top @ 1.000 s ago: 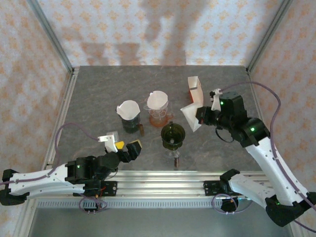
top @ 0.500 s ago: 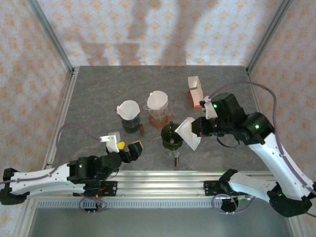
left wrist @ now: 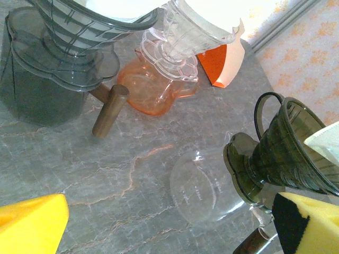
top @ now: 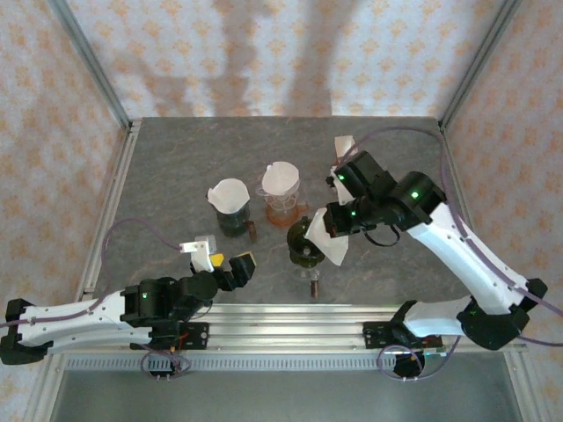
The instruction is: Place the coffee filter in the dripper
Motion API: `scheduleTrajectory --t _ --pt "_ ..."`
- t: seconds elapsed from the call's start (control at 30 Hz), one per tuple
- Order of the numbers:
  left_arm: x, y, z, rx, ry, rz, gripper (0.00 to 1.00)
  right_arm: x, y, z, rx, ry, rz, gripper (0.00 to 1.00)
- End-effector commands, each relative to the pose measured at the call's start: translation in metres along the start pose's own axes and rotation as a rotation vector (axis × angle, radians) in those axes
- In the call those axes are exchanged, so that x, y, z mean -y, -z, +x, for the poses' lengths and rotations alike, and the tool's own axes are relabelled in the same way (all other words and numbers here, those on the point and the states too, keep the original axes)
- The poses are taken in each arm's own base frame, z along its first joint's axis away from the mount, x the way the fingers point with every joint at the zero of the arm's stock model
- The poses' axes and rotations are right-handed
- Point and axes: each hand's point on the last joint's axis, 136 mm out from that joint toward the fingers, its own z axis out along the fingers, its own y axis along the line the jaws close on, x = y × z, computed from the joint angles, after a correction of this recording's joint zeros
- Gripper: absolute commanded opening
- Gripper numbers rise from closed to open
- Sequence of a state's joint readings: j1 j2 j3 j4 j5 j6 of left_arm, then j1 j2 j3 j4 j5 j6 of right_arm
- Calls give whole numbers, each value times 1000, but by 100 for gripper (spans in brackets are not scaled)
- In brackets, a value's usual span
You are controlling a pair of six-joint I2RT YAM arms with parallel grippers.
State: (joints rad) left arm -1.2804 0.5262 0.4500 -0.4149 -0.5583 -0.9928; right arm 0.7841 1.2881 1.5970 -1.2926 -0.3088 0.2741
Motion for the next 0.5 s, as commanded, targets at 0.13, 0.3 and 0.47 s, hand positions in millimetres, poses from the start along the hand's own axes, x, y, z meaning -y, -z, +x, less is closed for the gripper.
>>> scheduleTrajectory --t 0.13,0.3,0.47 --pt "3 1 -8 26 0 4 100 -12 -12 -7 -40 105 58 0" --pt "6 1 -9 26 1 13 100 -19 -30 -11 -78 134 69 0" --pt "6 1 -9 24 -4 14 100 -26 -50 -8 -119 152 61 0"
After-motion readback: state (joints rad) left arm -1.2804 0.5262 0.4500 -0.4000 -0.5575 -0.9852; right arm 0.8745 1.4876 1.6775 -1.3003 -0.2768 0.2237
